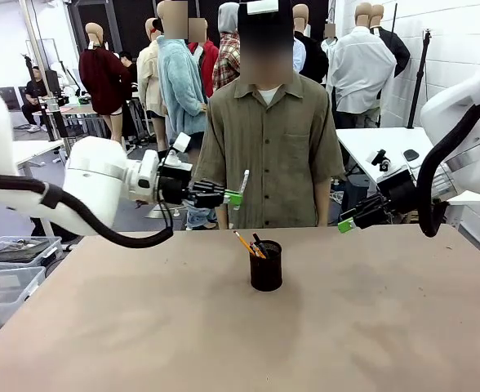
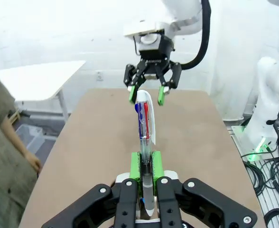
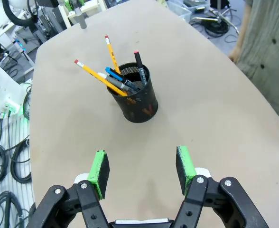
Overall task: Place the pens into the pen holder.
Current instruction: Pick up a writing instrument from the table and place it into the Pen holder.
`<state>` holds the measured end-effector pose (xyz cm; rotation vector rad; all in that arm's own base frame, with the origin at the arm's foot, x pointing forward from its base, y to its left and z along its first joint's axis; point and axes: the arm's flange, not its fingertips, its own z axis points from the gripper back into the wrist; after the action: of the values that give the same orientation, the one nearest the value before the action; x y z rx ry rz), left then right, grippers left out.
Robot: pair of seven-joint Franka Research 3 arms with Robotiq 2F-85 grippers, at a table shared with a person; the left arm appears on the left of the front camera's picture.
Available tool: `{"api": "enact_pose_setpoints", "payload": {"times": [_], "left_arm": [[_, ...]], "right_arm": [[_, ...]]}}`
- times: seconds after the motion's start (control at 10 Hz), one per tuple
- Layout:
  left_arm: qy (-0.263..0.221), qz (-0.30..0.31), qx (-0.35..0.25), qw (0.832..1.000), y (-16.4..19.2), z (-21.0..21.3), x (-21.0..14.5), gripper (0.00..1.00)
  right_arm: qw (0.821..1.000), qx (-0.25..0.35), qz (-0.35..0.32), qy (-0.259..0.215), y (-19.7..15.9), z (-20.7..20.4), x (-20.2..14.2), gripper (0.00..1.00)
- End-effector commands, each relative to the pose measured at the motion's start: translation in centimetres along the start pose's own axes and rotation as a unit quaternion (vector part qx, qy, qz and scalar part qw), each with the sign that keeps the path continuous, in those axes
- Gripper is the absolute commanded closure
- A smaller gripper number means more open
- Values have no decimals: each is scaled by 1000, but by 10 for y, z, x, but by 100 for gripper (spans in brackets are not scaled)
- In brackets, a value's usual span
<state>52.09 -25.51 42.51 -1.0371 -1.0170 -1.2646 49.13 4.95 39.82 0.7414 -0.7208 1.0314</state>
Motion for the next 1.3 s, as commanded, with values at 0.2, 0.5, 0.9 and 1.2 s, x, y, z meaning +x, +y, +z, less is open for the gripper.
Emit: {"api": "enact_pose_setpoints", "payload": {"times": [0.2, 0.5, 0.9, 1.2], "left_arm": [[-53, -6, -118, 992, 55, -42, -6, 100], [-64, -5, -150, 987, 60, -75, -23, 100], [-60, 10, -158, 986, 66, -101, -56, 100], [-27, 9, -149, 988, 63, -113, -79, 100]], "right_arm": [[1000, 0, 2, 1, 1, 0, 0, 29], [1000, 0, 2, 1, 1, 0, 0, 29], [1000, 0, 2, 1, 1, 0, 0, 29], [1000, 0, 2, 1, 1, 0, 0, 29]]}}
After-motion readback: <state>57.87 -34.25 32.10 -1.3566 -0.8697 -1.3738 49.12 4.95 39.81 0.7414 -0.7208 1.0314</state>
